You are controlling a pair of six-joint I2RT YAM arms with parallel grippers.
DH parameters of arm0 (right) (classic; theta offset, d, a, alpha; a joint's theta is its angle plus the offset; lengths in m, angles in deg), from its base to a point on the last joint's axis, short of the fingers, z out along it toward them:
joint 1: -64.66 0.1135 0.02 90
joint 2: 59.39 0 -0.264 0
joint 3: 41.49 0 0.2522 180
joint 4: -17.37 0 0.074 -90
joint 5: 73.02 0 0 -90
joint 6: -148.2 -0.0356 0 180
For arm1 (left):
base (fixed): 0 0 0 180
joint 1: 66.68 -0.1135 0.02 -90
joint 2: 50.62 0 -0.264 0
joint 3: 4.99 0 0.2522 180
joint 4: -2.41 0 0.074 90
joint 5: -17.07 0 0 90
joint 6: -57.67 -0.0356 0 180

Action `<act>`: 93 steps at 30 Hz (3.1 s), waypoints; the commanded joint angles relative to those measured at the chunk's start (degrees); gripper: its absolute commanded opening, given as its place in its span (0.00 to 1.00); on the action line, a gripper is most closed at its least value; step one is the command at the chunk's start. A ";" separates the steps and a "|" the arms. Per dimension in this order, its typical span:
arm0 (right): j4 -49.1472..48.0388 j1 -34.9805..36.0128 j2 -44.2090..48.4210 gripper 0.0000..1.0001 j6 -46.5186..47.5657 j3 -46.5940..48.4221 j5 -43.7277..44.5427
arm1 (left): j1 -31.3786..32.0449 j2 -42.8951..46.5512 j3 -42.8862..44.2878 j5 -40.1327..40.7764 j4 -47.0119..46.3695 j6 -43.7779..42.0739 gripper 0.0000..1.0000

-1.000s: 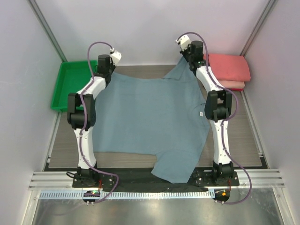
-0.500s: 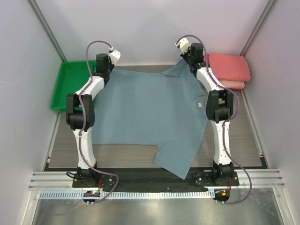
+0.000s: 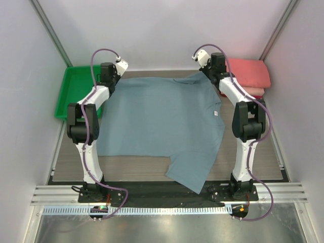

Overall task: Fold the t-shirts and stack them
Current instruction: Fold the tshirt

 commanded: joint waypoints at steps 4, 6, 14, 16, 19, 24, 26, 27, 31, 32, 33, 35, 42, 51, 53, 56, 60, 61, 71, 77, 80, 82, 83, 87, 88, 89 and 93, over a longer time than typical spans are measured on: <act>0.42 -0.67 9.14 0.01 -0.09 -3.48 0.97 | -1.52 3.27 2.30 -0.84 -1.70 -2.58 0.00; 0.95 -0.67 10.98 0.01 -0.27 -4.89 0.97 | -1.96 3.44 2.04 -1.11 -1.61 -2.93 0.00; 2.71 -1.20 17.14 0.01 -1.50 -11.03 1.58 | -2.67 4.93 0.19 -2.34 -1.52 -3.90 0.00; 2.89 -1.20 18.89 0.01 -1.94 -12.36 1.67 | -2.84 5.29 -0.33 -2.51 -1.52 -3.90 0.00; 3.59 -1.37 21.52 0.01 -2.38 -14.91 1.59 | -3.11 5.90 -1.21 -2.69 -1.52 -4.17 0.00; 5.78 -1.28 25.84 0.01 -2.82 -18.51 1.15 | -3.19 7.39 -3.23 -3.13 -1.61 -4.25 0.00; 7.45 -1.28 27.94 0.01 -3.87 -19.56 0.71 | -3.19 8.27 -4.63 -3.48 -1.61 -4.17 0.00; 8.07 -1.28 28.65 0.01 -4.48 -19.83 0.45 | -3.19 8.36 -4.99 -3.48 -1.61 -4.17 0.00; 11.14 -1.28 32.25 0.01 -6.60 -21.50 -0.87 | -3.19 9.42 -7.36 -2.52 -2.14 -3.64 0.00; 12.37 -1.11 33.56 0.01 -6.95 -22.29 -1.40 | -3.19 9.94 -7.71 -2.60 -2.14 -3.64 0.00; 12.90 -0.85 34.27 0.01 -7.47 -22.82 -1.49 | -3.19 10.21 -8.76 -2.69 -2.14 -3.73 0.00; 14.22 -0.41 35.77 0.01 -8.00 -24.48 -1.93 | -3.19 10.73 -9.65 -2.78 -2.14 -4.08 0.00; 17.30 0.74 41.22 0.01 -11.61 -29.59 -4.39 | -3.19 13.37 -14.56 -1.90 -2.14 -4.61 0.00; 20.29 1.44 43.24 0.01 -12.22 -31.26 -5.97 | -3.19 16.18 -23.00 -0.84 -2.05 -6.54 0.00; 20.99 1.88 43.68 0.01 -12.22 -31.96 -6.06 | -3.19 16.88 -24.84 -0.67 -1.96 -6.63 0.00; 21.87 2.41 44.21 0.01 -12.14 -33.11 -6.67 | -3.19 17.50 -26.87 -0.32 -1.53 -6.36 0.00; 24.42 3.02 44.74 0.01 -11.96 -34.42 -9.04 | -3.19 17.50 -28.28 0.12 -0.82 -5.93 0.00; 26.25 3.20 44.91 0.01 -11.70 -34.86 -9.75 | -3.19 17.42 -28.37 0.12 -0.73 -5.75 0.00; 32.97 3.38 52.30 0.40 -11.08 -31.17 -12.22 | -3.37 26.56 -22.93 -3.21 11.04 2.68 0.40; 22.93 0.92 35.83 0.38 -13.88 -27.50 -11.59 | -1.71 13.42 -7.50 -4.71 20.24 2.51 0.44; 22.58 -2.68 24.23 0.38 -16.70 -19.50 -12.39 | -1.70 6.37 -1.41 -4.36 24.74 4.26 0.40; 22.75 -4.35 19.98 0.38 -18.29 -14.24 -12.74 | -1.61 3.63 2.38 -4.88 25.98 4.97 0.35; 22.75 -5.40 17.87 0.38 -18.64 -12.73 -12.91 | -1.61 2.83 3.26 -5.32 26.42 5.32 0.35; 23.54 -6.03 9.26 0.38 -17.50 -7.71 -12.83 | -1.61 -3.31 7.92 -5.33 29.23 7.08 0.34; 23.63 -6.03 8.28 0.38 -17.67 -6.66 -12.83 | -1.61 -4.20 9.49 -5.50 29.93 7.61 0.33; 23.63 -6.03 7.48 0.38 -18.02 -6.39 -12.92 | -1.61 -4.73 9.77 -5.50 30.46 7.87 0.33; 23.46 -6.03 4.84 0.38 -18.90 -5.77 -13.01 | -1.44 -6.49 9.86 -5.33 30.73 7.96 0.34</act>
